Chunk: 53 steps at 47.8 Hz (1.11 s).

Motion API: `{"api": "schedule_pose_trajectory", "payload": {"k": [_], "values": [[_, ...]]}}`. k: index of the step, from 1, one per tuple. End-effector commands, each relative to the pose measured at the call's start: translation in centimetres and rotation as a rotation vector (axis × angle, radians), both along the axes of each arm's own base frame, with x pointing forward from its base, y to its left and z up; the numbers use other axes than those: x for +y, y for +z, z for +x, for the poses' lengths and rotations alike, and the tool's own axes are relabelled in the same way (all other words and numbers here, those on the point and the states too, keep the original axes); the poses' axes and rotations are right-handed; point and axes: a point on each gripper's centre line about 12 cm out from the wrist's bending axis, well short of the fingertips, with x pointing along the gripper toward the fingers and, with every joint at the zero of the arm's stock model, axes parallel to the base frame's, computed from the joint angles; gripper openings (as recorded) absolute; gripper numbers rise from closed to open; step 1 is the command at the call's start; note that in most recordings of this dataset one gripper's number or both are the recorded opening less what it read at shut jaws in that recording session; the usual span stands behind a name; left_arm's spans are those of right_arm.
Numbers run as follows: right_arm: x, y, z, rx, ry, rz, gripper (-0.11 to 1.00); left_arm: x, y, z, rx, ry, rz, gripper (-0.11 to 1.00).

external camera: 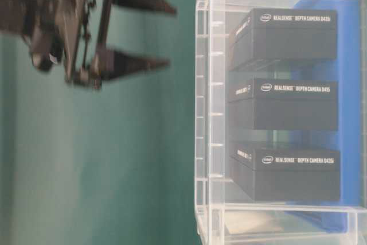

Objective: Take out the box from the case.
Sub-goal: 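Move the right gripper over the middle black box and lower it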

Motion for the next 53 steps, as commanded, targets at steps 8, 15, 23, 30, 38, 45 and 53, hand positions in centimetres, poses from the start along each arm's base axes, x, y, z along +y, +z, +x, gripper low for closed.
{"api": "schedule_pose_trajectory", "payload": {"k": [8,15,23,30,38,45,53], "values": [[0.2,1.1,4.3,-0.064,0.029,-0.018,0.95,0.0,0.7,-0.1,-0.02,0.005,0.013,0.95],[0.3,0.9,5.6,-0.076,0.029,-0.015,0.95,-0.1,0.8,-0.4,-0.022,0.004,0.014,0.95],[0.4,0.6,6.6,-0.078,0.032,-0.011,0.95,-0.4,0.8,-1.0,-0.025,0.006,0.015,0.95],[0.5,0.3,6.7,-0.072,0.028,-0.004,0.95,-0.6,0.7,-1.4,-0.014,0.007,0.01,0.95],[0.5,0.3,6.8,-0.074,0.028,-0.004,0.95,-0.6,0.7,-1.5,-0.01,0.007,0.008,0.95],[0.5,0.3,6.7,-0.072,0.028,-0.005,0.95,-0.6,0.7,-1.5,-0.012,0.008,0.008,0.95],[0.5,0.2,6.8,-0.07,0.029,-0.005,0.95,-0.6,0.8,-1.4,-0.014,0.007,0.01,0.95]]}}
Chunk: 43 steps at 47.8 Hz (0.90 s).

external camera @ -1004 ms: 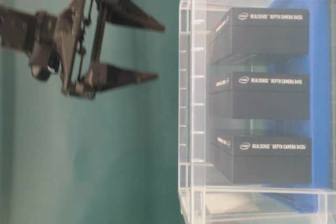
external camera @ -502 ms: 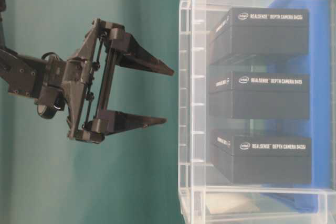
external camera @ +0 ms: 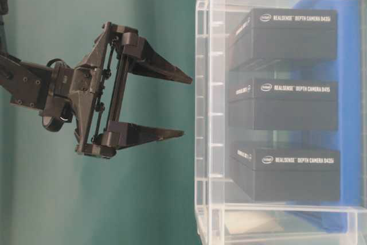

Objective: Take out the box from the case.
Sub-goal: 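Move the right gripper over the middle black box and lower it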

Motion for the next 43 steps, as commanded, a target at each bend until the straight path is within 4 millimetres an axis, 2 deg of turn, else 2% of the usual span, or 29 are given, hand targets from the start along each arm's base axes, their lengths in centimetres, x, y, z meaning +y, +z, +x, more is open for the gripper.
{"api": "schedule_pose_trajectory", "payload": {"k": [1,21,43], "values": [[0.1,1.6,0.1,-0.045,0.004,-0.011,0.95,0.1,0.4,0.0,-0.013,0.006,0.009,0.95],[0.1,1.4,0.1,-0.037,0.002,-0.011,0.95,0.2,0.3,0.1,-0.01,0.005,0.008,0.95],[0.1,-0.1,0.2,-0.004,0.004,-0.003,0.95,0.2,0.3,0.1,-0.01,0.003,0.01,0.95]]}}
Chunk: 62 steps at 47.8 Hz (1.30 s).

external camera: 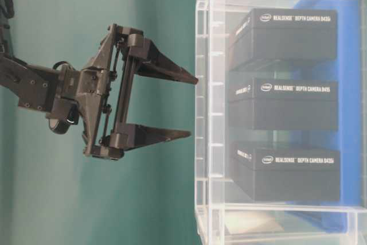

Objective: Take out the box from the case.
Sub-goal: 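Move the right gripper over the middle black box and lower it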

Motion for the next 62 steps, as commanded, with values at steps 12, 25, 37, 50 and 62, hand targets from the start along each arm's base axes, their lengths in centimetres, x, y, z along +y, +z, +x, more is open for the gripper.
{"api": "schedule_pose_trajectory", "payload": {"k": [12,25,37,50,62], "values": [[0.1,-0.3,0.3,-0.035,0.015,-0.007,0.95,0.1,0.4,0.0,-0.014,0.003,0.01,0.95],[0.0,-1.7,0.6,-0.028,0.019,-0.003,0.95,0.1,0.4,0.0,-0.012,0.003,0.01,0.95],[-0.2,-2.6,0.6,-0.018,0.018,0.0,0.95,0.2,0.3,0.1,-0.011,0.003,0.009,0.95],[-0.4,-3.3,0.5,-0.02,0.019,0.0,0.95,0.2,0.2,0.2,-0.007,0.003,0.007,0.95],[-0.5,-4.1,0.4,-0.015,0.017,0.008,0.95,0.2,0.2,0.2,-0.008,0.003,0.008,0.95]]}}
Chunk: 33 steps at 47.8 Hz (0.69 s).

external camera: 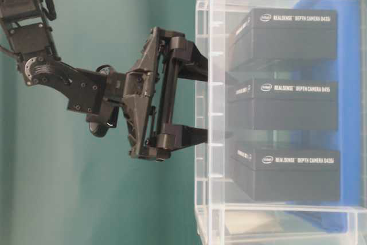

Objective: Take out the box from the case.
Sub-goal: 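Move the right gripper over the middle black box and lower it, then close the right gripper on the middle black box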

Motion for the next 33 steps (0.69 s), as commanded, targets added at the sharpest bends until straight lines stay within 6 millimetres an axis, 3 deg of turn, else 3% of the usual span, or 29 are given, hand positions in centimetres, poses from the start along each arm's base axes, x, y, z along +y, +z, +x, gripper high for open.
{"api": "schedule_pose_trajectory", "payload": {"k": [1,33], "values": [[0.0,0.7,0.0,-0.023,0.0,-0.003,0.95,0.1,0.3,0.1,-0.011,0.003,0.009,0.95],[-1.1,-1.3,0.5,-0.008,-0.012,-0.003,0.95,0.1,0.2,0.0,-0.008,0.002,0.008,0.95]]}}
